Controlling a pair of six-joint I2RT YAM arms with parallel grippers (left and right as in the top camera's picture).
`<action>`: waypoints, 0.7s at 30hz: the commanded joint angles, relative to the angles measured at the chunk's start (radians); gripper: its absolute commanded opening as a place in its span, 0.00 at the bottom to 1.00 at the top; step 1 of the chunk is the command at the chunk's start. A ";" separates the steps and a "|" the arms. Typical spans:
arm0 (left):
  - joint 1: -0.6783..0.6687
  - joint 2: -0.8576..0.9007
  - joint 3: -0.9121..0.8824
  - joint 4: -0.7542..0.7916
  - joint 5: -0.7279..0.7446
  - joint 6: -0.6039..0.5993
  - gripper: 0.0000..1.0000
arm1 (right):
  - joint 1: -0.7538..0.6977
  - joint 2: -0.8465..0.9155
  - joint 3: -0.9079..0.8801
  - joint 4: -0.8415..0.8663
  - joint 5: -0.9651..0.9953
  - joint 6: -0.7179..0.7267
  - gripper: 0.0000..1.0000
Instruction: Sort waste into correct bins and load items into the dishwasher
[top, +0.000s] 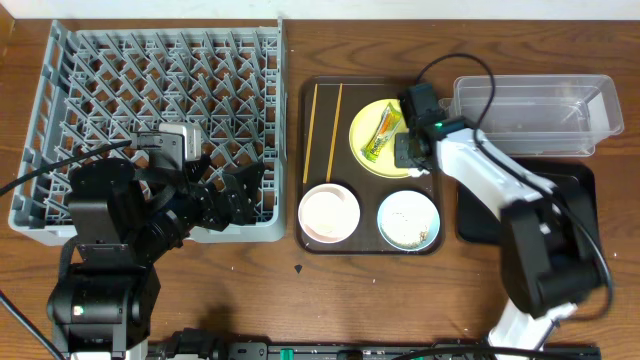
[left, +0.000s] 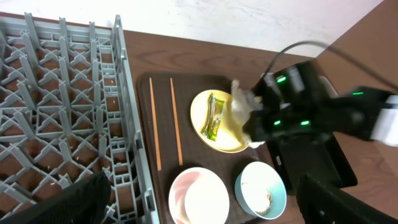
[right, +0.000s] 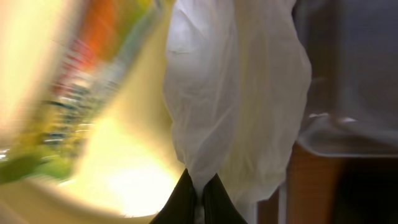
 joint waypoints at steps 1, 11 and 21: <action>0.002 -0.003 0.016 0.001 0.017 -0.008 0.96 | 0.008 -0.196 0.014 -0.006 -0.010 0.015 0.01; 0.002 -0.003 0.016 0.001 0.017 -0.008 0.96 | -0.193 -0.437 0.014 -0.063 0.011 0.162 0.01; 0.002 -0.003 0.016 0.001 0.017 -0.008 0.96 | -0.454 -0.301 0.003 0.001 -0.027 0.496 0.01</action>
